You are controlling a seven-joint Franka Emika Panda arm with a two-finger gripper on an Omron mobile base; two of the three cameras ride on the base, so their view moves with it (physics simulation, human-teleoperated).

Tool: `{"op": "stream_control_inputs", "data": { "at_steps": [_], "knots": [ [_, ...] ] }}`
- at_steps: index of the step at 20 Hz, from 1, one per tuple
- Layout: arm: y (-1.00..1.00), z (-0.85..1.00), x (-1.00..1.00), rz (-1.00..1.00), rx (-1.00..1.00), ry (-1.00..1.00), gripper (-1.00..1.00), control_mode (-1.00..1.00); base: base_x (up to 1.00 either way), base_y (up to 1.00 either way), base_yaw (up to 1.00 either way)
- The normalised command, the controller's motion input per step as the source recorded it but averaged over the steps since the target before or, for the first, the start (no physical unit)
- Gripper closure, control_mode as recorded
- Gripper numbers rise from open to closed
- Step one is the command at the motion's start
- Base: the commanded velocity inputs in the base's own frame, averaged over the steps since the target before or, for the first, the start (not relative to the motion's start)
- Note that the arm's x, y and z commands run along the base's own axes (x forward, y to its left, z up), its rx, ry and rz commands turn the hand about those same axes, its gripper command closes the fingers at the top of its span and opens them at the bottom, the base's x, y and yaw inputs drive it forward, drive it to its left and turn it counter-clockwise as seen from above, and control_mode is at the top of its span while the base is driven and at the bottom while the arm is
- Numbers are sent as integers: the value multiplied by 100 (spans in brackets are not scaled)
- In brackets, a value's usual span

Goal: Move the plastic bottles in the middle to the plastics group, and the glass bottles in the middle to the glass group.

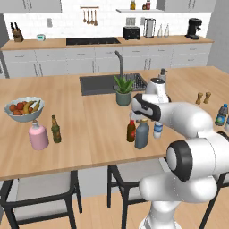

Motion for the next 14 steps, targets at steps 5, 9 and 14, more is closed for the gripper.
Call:
{"op": "stream_control_inputs", "data": {
  "at_steps": [5, 9, 14],
  "knots": [
    [0, -3, 0, 0, 0, 0, 100, -100, 0, 0, 0],
    [0, 0, 0, 0, 0, 0, 100, -100, 0, 0, 0],
    [0, 1, -4, 0, 0, 0, 100, -100, 0, 0, 0]
  ]
}}
